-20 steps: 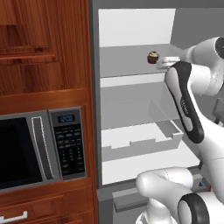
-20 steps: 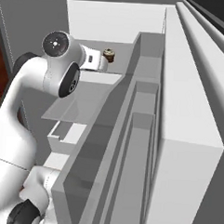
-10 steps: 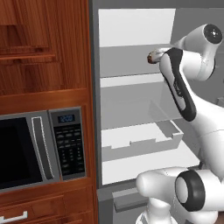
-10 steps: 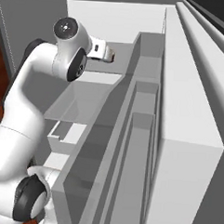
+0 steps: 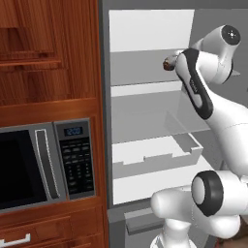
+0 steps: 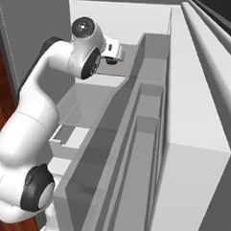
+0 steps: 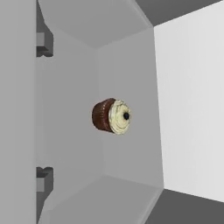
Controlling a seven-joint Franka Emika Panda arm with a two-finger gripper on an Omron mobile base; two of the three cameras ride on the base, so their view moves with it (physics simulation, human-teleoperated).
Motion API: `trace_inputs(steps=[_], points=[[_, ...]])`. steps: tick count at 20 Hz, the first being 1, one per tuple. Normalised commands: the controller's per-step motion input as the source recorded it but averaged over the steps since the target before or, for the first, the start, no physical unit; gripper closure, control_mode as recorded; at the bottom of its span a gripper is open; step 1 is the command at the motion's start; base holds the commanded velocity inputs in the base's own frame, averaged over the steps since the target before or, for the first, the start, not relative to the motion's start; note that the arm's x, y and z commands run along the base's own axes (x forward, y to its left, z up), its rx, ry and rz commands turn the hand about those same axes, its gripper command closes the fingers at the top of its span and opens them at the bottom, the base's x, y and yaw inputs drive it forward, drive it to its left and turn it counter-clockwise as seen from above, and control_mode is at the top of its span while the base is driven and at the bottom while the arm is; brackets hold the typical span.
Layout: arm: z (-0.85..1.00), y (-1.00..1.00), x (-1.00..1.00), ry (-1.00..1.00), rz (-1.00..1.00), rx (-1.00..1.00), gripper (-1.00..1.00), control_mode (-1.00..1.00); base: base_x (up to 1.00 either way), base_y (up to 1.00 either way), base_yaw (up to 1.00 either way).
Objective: Take the cupcakes from the fridge and place them on the empty tray on the dining counter.
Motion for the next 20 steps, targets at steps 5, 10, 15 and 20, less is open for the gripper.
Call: trace_inputs(steps=[5, 10, 15, 20], points=[[0.00, -0.06, 0.45, 0.01, 0.00, 0.00, -1.00, -1.00, 0.00, 0.00, 0.00], [-0.01, 0.00, 0.36, 0.03, 0.00, 0.00, -1.00, -1.00, 0.00, 0.00, 0.00], [-0.11, 0.00, 0.28, 0.02, 0.00, 0.00, -1.00, -1.00, 0.00, 0.00, 0.00], [-0.26, 0.00, 0.31, 0.00, 0.00, 0.00, -1.00, -1.00, 0.00, 0.00, 0.00]])
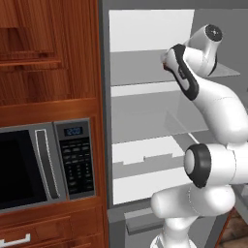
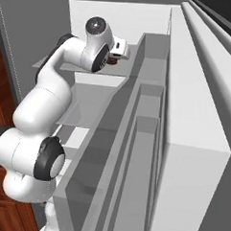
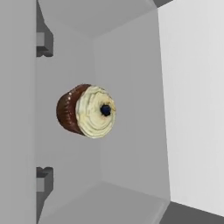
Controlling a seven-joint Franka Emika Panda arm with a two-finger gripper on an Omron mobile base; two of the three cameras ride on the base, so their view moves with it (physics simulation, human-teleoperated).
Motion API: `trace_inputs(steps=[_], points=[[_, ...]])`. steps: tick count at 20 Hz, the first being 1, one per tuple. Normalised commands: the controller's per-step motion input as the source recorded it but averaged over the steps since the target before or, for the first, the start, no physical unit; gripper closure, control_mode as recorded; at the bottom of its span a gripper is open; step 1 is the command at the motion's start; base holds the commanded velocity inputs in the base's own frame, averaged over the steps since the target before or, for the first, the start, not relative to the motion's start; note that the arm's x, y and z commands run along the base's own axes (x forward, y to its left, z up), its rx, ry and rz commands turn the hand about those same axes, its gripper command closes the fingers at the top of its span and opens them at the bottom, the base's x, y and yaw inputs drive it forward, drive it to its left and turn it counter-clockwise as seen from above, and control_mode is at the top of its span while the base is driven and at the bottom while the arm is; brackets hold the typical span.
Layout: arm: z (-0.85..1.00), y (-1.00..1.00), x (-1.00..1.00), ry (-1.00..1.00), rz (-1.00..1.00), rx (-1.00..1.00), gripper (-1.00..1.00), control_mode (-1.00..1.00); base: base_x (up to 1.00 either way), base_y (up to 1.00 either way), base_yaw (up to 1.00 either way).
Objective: Take the cupcakes from the fridge and place them on the empty tray on the dining counter.
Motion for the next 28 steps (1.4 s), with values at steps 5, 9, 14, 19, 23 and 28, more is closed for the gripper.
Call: trace_inputs(steps=[5, 9, 14, 19, 23, 28], points=[[-0.11, 0.00, 0.44, 0.00, 0.00, 0.00, -1.00, -1.00, 0.00, 0.00, 0.00], [0.00, 0.00, 0.45, 0.00, 0.00, 0.00, -1.00, -1.00, 0.00, 0.00, 0.00], [-0.02, 0.00, 0.32, 0.04, 0.00, 0.00, -1.00, -1.00, 0.00, 0.00, 0.00], [-0.11, 0.00, 0.05, 0.09, 0.00, 0.00, -1.00, -1.00, 0.00, 0.00, 0.00], [-0.13, 0.00, 0.00, 0.11, 0.00, 0.00, 1.00, -1.00, 0.00, 0.00, 0.00], [-0.01, 0.00, 0.07, 0.01, 0.00, 0.00, 1.00, -1.00, 0.00, 0.00, 0.00]])
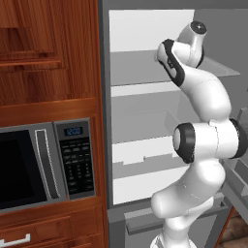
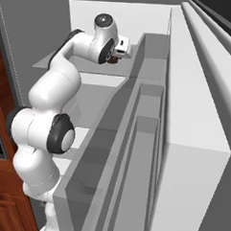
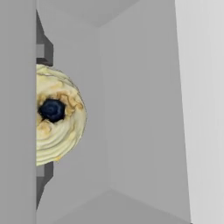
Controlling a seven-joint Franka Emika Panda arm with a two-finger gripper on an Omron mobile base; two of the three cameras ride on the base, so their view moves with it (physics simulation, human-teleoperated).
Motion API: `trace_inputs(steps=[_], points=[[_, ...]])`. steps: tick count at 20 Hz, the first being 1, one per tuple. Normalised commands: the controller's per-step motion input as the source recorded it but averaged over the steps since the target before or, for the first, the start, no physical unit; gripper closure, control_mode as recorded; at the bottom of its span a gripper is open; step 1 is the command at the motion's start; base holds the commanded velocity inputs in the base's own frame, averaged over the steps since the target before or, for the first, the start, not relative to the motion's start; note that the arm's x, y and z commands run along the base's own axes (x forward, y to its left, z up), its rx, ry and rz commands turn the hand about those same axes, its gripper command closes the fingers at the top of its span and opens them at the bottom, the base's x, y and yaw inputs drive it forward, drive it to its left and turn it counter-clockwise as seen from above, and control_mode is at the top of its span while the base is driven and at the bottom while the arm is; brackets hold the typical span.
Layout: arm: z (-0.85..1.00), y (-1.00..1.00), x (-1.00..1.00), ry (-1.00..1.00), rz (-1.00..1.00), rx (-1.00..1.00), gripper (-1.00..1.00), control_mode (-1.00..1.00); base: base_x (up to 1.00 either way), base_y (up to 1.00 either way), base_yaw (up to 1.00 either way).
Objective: Take the cupcakes from the fridge and place them on the empty tray on the dining counter.
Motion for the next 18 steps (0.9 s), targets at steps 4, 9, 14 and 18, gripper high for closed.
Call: trace_inputs(steps=[4, 9, 14, 18], points=[[-0.10, 0.00, -0.11, -0.06, 0.00, 0.00, 1.00, -1.00, 0.00, 0.00, 0.00], [-0.10, 0.00, -0.92, -0.23, 0.01, 0.00, 1.00, -1.00, 0.00, 0.00, 0.00], [0.00, 0.17, -1.00, -0.13, 0.07, 0.00, 1.00, -1.00, 0.00, 0.00, 0.00], [0.00, 0.49, -1.00, 0.00, 0.08, 0.00, 1.00, -1.00, 0.00, 0.00, 0.00]])
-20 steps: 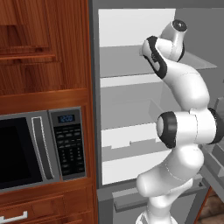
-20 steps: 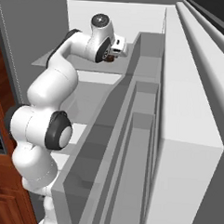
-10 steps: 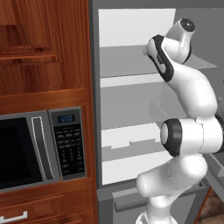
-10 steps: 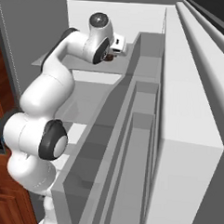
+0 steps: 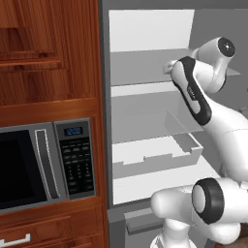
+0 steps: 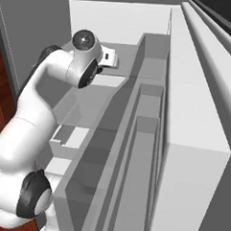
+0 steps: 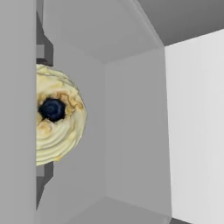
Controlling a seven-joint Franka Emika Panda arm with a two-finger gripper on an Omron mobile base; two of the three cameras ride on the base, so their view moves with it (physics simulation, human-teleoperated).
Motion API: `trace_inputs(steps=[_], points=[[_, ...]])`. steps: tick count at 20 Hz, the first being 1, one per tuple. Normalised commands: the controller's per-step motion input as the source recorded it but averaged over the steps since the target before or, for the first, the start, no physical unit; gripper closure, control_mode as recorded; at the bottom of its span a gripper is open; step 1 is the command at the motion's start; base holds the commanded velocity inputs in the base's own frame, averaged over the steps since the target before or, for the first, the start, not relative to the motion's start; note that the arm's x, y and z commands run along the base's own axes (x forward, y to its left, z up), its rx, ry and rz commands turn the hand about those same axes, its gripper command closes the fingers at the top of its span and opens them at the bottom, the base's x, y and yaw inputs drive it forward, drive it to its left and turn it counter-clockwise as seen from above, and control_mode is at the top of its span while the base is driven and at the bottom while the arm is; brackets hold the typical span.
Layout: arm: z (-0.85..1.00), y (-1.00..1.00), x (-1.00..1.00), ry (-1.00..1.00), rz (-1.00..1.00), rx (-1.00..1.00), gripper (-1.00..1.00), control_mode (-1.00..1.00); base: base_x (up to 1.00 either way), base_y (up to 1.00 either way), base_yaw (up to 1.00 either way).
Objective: Take the cupcakes from the fridge and place them on the empty tray on the dining counter.
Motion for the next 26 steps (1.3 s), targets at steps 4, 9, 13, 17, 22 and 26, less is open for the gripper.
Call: trace_inputs(steps=[4, 9, 13, 17, 22, 26], points=[[0.00, 0.39, -1.00, 0.00, 0.13, 0.00, 1.00, -1.00, 0.00, 0.00, 0.00], [-0.08, 0.01, -1.00, 0.00, 0.04, 0.00, 1.00, -1.00, 0.00, 0.00, 0.00], [-0.14, -0.03, -1.00, 0.00, 0.00, 0.00, 1.00, -1.00, 0.00, 0.00, 0.00], [-0.06, 0.00, -0.47, 0.00, 0.00, 0.00, 1.00, 1.00, -0.49, 0.00, 0.00], [0.00, 0.00, 0.00, 0.00, 0.00, 0.00, 1.00, 1.00, -1.00, -0.04, 0.00], [0.00, 0.00, 0.00, 0.00, 0.00, 0.00, 1.00, 1.00, -1.00, -0.03, 0.00]])
